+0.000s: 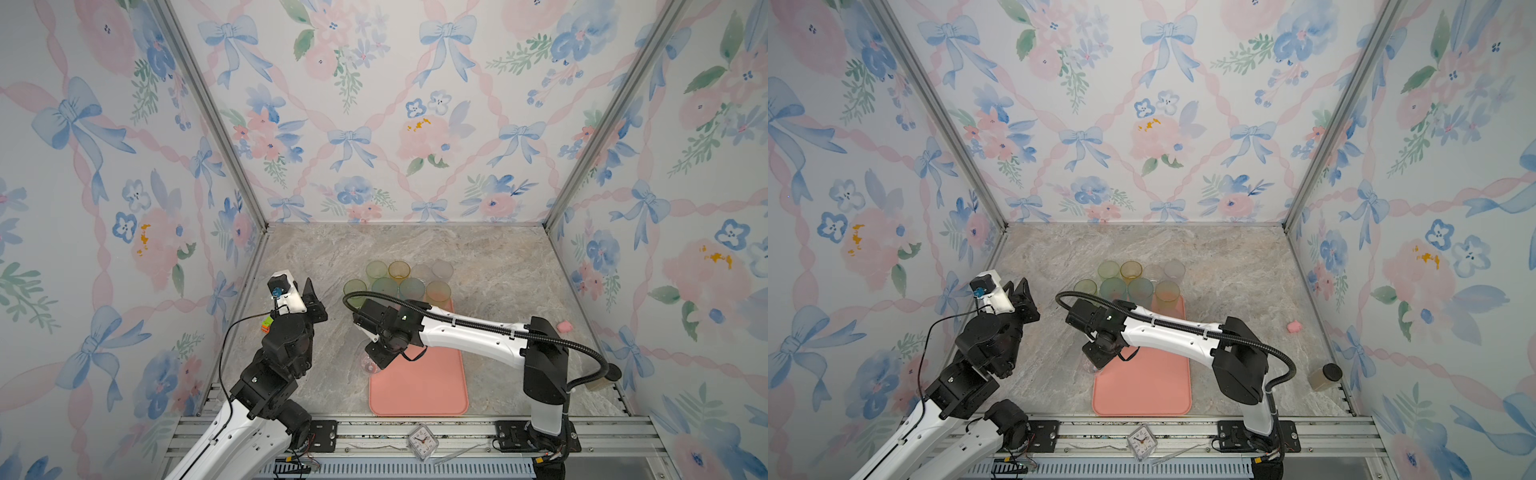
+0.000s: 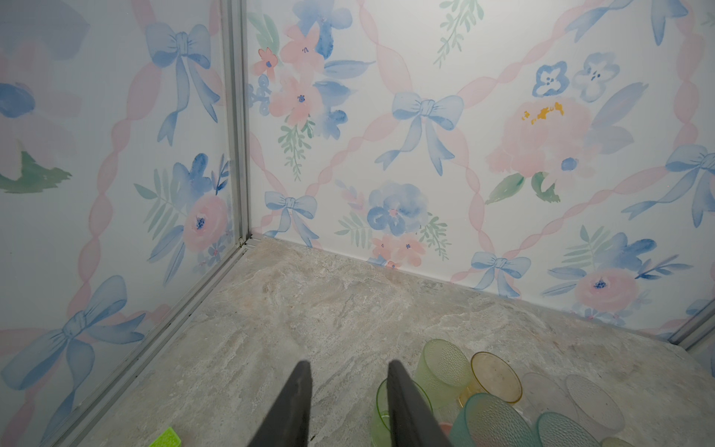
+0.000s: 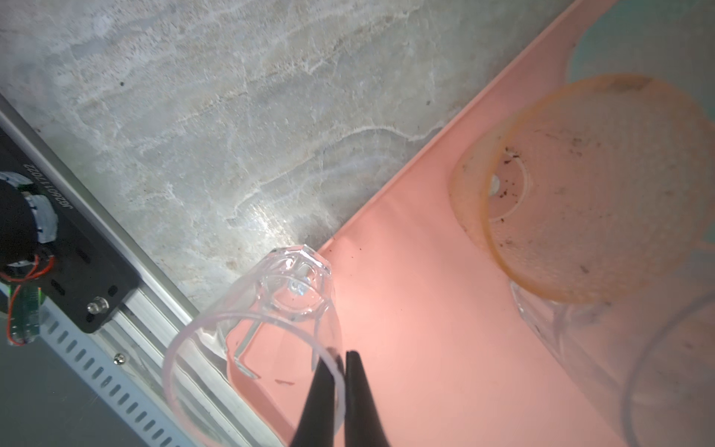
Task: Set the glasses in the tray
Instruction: 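Move the small clear stemmed cup onto the tray's near end, open right gripper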
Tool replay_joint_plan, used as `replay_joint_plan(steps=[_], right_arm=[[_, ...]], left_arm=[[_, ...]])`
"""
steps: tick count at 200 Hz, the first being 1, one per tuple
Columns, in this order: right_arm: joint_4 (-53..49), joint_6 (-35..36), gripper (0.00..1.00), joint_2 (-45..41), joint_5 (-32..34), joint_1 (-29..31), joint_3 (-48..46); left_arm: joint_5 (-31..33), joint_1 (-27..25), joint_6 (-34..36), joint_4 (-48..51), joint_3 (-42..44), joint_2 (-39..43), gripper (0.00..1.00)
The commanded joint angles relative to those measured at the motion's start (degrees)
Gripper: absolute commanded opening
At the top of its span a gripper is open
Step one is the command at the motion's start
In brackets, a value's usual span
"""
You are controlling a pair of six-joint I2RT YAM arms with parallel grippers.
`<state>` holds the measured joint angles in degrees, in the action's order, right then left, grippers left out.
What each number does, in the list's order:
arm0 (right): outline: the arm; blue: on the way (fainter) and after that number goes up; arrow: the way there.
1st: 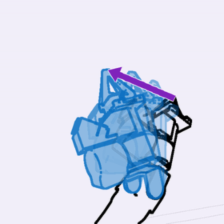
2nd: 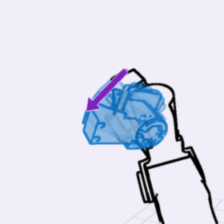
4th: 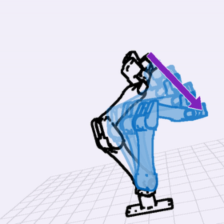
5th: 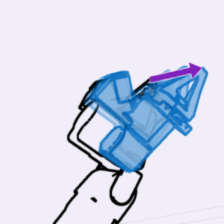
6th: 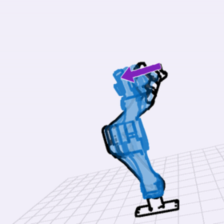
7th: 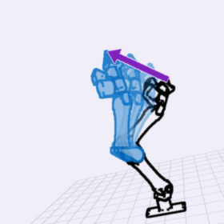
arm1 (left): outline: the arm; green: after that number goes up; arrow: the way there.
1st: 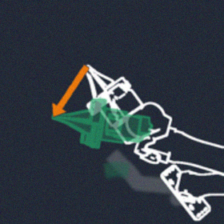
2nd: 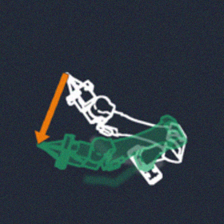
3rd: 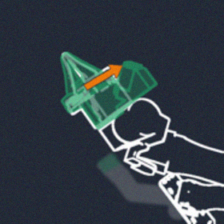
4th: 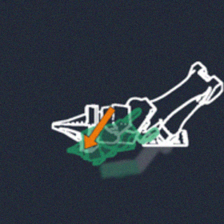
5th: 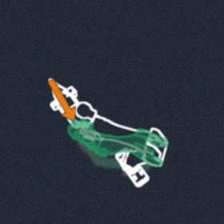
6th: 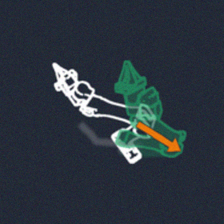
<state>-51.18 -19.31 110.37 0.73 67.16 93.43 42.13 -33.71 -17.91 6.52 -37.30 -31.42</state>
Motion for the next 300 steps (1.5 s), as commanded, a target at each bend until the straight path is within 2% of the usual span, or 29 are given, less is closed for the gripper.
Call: replay_joint_plan(steps=[1, 98, 300], right_arm=[[-2.7, 0.3, 0.01, -2.1, 2.3, -0.5, -1.5], [-1.9, 0.4, 0.01, -1.8, 5.5, -2.8, -3.8], [0.4, 2.5, 0.02, 2.7, 2.1, -5.8, -1.7]], left_arm=[[-0.6, 0.6, 1.5, 0.2, -1.8, -0.5, 0.36], [-1.3, 1.0, 1.6, 0.2, -2.4, -2.6, 0.36], [-3.3, 2.6, 1.4, 0.1, -3.0, -7.6, 0.36]])
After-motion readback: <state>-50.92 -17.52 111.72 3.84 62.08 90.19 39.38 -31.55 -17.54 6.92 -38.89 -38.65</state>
